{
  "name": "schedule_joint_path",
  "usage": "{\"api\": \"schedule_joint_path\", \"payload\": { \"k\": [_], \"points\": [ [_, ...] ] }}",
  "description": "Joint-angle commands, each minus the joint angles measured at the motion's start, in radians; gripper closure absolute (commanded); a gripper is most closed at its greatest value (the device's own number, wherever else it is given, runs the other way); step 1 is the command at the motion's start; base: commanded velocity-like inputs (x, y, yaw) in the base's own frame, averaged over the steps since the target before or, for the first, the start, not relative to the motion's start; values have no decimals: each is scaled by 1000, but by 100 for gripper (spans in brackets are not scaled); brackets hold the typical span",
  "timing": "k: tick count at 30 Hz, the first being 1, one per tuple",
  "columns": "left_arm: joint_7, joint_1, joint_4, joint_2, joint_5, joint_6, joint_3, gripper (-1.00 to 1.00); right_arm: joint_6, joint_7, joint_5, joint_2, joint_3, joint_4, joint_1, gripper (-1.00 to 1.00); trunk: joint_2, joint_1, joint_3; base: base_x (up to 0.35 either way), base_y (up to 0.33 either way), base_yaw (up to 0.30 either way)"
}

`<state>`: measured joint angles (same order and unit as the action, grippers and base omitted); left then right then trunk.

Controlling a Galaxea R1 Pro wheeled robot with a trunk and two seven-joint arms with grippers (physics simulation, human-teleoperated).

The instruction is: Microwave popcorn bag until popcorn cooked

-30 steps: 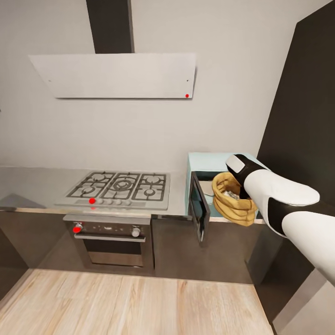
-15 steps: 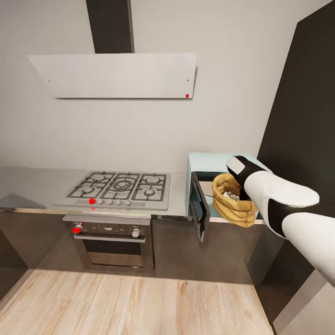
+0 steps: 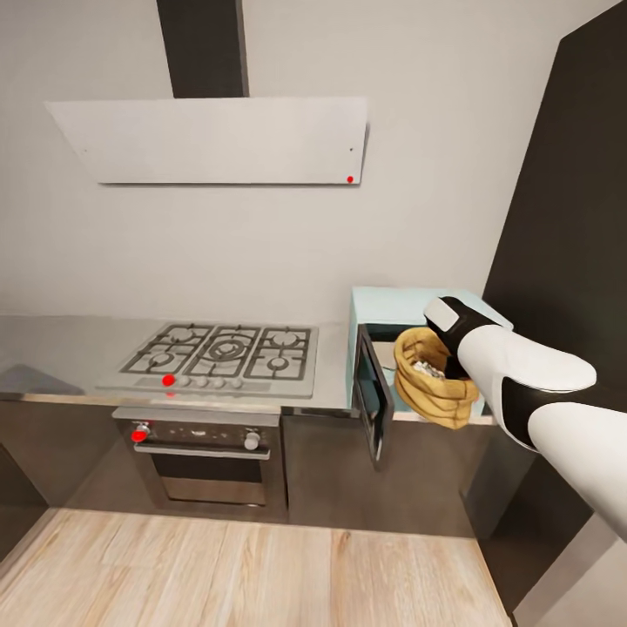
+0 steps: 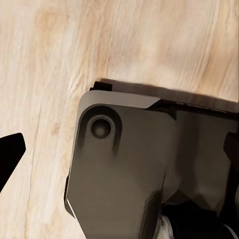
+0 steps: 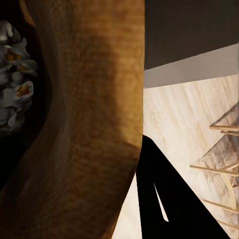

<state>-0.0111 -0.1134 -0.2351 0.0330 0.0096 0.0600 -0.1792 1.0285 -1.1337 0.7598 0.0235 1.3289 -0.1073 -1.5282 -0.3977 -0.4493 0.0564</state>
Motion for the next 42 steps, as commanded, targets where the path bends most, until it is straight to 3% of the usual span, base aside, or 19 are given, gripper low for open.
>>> {"api": "schedule_joint_path", "payload": {
  "k": [1,35,42],
  "points": [
    [-1,0,-3,1,1,6,-4,-100,0,-3,-1,0,4,-2,-1,100,-2,-1,2,94,-24,0],
    [-1,0,-3,1,2,6,-5,-100,-3,0,5,-1,2,-2,7,100,-2,-1,2,32,-1,0],
    [-1,0,-3,1,3,6,-5,-100,-42,20,6,-2,1,0,17,100,-2,-1,2,0,0,0]
  ]
}}
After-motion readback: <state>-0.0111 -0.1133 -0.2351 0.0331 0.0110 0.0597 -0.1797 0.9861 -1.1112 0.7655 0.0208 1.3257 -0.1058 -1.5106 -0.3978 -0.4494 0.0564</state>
